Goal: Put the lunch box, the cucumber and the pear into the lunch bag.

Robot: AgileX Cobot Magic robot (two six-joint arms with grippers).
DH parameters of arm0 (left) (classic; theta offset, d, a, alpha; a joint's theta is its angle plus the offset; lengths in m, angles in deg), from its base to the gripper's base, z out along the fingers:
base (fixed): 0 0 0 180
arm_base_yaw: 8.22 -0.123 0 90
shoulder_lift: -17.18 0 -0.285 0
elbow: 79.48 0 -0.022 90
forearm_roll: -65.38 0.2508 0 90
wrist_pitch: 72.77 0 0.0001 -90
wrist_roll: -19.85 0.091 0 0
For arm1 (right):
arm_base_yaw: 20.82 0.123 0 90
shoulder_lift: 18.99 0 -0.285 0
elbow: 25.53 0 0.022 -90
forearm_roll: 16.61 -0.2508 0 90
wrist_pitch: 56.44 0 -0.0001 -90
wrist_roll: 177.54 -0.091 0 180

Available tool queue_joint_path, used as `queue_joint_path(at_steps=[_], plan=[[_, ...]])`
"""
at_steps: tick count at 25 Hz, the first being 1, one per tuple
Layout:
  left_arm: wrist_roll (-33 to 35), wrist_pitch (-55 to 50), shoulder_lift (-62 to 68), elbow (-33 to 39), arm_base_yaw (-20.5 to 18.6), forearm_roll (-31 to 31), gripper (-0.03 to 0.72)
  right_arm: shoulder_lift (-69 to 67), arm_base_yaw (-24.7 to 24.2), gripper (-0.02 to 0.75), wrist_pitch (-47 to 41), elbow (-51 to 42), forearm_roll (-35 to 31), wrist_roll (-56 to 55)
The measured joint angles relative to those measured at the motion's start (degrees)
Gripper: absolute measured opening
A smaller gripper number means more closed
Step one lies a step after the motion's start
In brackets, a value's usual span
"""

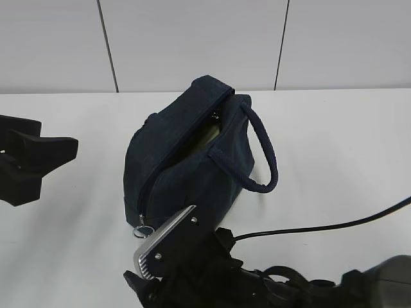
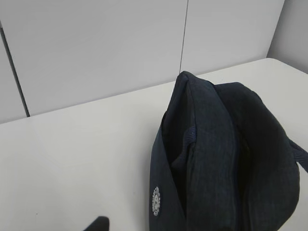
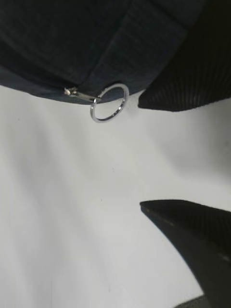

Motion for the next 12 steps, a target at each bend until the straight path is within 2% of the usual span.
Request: queue_joint_path(at_steps=[4, 12], plan=[[0.00, -0.06, 0.00, 0.00, 0.00, -0.11, 0.396, -3.19, 0.00, 0.446, 0.00, 2.89, -4.37, 0.12], [0.00, -0.62, 0.00, 0.00, 0.00, -0.44, 0.393, -6.39, 0.00, 0.445, 0.10, 6.96, -8.98, 2.64]])
